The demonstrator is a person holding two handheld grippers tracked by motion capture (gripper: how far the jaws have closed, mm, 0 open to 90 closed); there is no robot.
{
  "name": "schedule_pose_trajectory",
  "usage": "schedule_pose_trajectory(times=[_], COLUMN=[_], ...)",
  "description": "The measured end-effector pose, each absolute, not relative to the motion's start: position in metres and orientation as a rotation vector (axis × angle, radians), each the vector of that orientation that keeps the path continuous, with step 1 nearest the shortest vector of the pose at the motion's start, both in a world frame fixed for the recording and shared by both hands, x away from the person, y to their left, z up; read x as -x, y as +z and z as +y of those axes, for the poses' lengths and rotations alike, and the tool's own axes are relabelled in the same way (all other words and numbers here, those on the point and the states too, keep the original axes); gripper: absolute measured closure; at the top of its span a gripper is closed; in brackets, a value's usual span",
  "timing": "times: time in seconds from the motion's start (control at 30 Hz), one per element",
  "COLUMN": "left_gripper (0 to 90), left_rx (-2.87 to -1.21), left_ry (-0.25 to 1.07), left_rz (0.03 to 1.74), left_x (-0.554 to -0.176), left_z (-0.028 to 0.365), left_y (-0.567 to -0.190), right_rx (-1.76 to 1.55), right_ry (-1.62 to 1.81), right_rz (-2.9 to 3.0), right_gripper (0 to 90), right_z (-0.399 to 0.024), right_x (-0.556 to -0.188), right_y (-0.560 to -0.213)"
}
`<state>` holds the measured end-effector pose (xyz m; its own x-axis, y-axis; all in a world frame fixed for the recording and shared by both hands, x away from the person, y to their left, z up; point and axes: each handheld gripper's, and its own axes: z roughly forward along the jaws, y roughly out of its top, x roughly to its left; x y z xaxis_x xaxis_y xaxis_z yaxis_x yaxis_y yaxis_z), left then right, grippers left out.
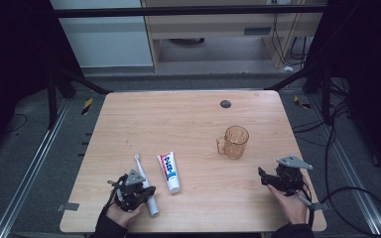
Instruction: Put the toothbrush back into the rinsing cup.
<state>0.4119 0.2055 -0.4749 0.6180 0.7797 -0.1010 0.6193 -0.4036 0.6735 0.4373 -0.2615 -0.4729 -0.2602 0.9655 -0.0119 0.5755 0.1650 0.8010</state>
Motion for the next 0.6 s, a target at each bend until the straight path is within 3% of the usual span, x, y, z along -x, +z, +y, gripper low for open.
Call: schedule_pose_trajectory(times=[0.6], left_gripper=[89.1], left_rx=[-2.176], left_ry=[0.296], left_rz=[1.106], left_x=[-0.4093], left_z=[0.2088], left_y=[-0.4762], right_rx=[-1.458], right_ry=[0.944], right_rz=[1.911], right_gripper=[21.3], right_z=[-0.2616], right_x=[-0.4372], right_y=[-0.4732])
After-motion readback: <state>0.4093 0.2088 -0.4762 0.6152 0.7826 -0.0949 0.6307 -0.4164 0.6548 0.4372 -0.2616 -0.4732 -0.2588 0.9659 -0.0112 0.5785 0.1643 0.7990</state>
